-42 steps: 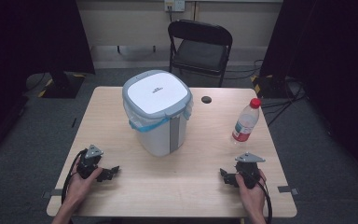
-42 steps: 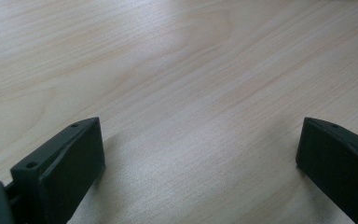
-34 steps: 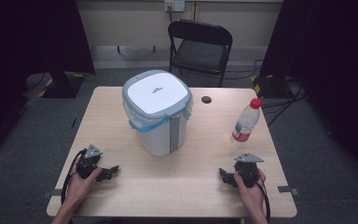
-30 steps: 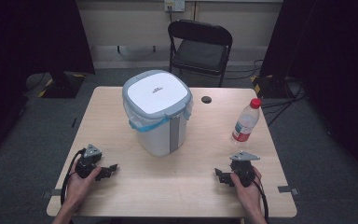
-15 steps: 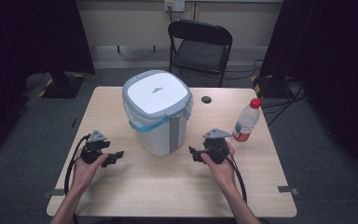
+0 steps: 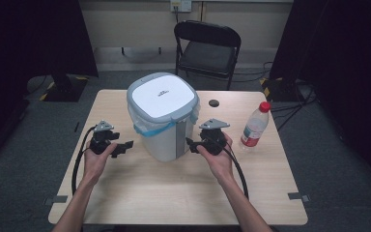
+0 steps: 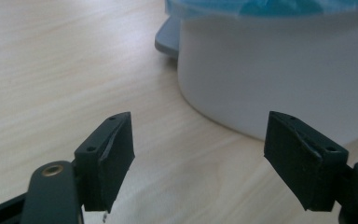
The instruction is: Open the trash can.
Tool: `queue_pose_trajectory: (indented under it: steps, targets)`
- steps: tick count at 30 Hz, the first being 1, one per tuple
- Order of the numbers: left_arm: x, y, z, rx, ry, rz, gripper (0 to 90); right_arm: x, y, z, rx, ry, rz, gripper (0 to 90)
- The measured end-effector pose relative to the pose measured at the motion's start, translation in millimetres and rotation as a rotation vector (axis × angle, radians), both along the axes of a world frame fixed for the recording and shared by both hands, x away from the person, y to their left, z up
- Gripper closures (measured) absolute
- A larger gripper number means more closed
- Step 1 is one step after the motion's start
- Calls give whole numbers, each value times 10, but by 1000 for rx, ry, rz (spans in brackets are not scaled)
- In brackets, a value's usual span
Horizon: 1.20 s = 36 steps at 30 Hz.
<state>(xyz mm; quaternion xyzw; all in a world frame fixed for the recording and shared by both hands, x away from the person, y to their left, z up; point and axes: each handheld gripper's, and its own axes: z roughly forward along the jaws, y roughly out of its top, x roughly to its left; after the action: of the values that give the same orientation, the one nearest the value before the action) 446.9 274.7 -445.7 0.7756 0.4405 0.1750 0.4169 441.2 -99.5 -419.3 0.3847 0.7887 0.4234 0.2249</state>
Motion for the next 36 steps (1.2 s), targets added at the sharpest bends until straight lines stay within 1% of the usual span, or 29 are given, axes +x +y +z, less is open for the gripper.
queue_pose_trajectory:
  steps: [1, 2, 4, 5, 6, 7, 10, 11, 12, 13, 14, 15, 16, 17, 20, 21, 22, 24, 26, 27, 28, 29, 30, 31, 32, 33, 34, 35, 36]
  targets:
    - [32, -16, 9, 7, 4, -4, 248, 35, -1, -3, -41, 1, -12, 214]
    - [50, -24, 14, 13, 8, -6, 248, 35, -1, -3, -41, 1, -12, 214]
    - [91, -28, 14, 7, 7, -7, 253, 47, -16, -2, -21, 15, -2, 224]
    - [135, -11, 11, 3, 7, 7, 254, 34, -11, 10, 5, 19, 19, 224]
    - [135, -11, 11, 3, 7, 7, 260, 34, -11, 10, 5, 19, 19, 224]
    - [154, -1, 1, 11, -6, 24, 278, 24, 18, 26, 8, 12, 23, 234]
    - [198, 26, -36, 2, -3, 37, 279, 34, 35, 29, 9, 17, 17, 231]
    - [218, 40, -56, -12, 1, 41, 279, 39, 35, 27, 14, 21, 16, 224]
    - [247, 47, -78, -40, 11, 44, 280, 63, 16, 14, 23, 37, -1, 184]
    - [256, 41, -82, -38, 6, 51, 280, 72, 12, 8, 27, 42, 0, 189]
    - [256, 41, -82, -38, 6, 51, 281, 72, 12, 8, 27, 42, 0, 189]
    - [266, 35, -85, -45, 9, 58, 284, 84, 14, 3, 3, 53, -3, 197]
    - [268, 29, -85, -57, 8, 59, 284, 84, 14, 3, 3, 53, -3, 197]
    - [278, 16, -93, -53, 7, 71, 285, 107, 6, -1, -1, 47, -17, 229]
    - [300, 19, -118, -60, 12, 78, 289, 149, -14, 4, -7, 42, -30, 252]
    - [314, 21, -132, -54, 11, 86, 289, 171, -21, 8, -5, 43, -34, 278]
    - [336, 25, -149, -58, 9, 90, 289, 246, -44, 6, -17, 16, -35, 298]
    - [352, 23, -161, -60, 8, 93, 289, 282, -56, 2, -13, 17, -46, 285]
    - [416, 18, -165, -54, 36, 71, 287, 416, -87, -12, 4, 20, -68, 288]
    - [453, 2, -150, -57, 33, 74, 287, 459, -90, -12, 0, 15, -77, 292]
    - [468, -9, -132, -62, 8, 86, 287, 537, -90, -13, -4, 8, -90, 303]
    - [491, -11, -117, -72, 6, 87, 288, 598, -88, -11, -6, 5, -99, 309]
    - [531, -11, -108, -76, 32, 74, 285, 698, -80, -18, -4, -9, -112, 329]
    - [555, -17, -109, -67, 31, 70, 285, 731, -76, -16, -7, -11, -111, 329]
    - [579, -26, -111, -57, 13, 84, 285, 731, -76, -16, -7, -11, -111, 329]
    - [611, -25, -124, -79, -5, 102, 285, 771, -71, -15, -8, -11, -114, 329]
    - [640, -23, -149, -91, -7, 115, 288, 813, -68, -31, 3, -18, -117, 330]
    - [694, -28, -226, -86, 8, 119, 299, 867, -85, -76, 47, -1, -126, 324]
    - [694, -28, -226, -86, 8, 119, 298, 878, -97, -96, 69, 16, -127, 324]
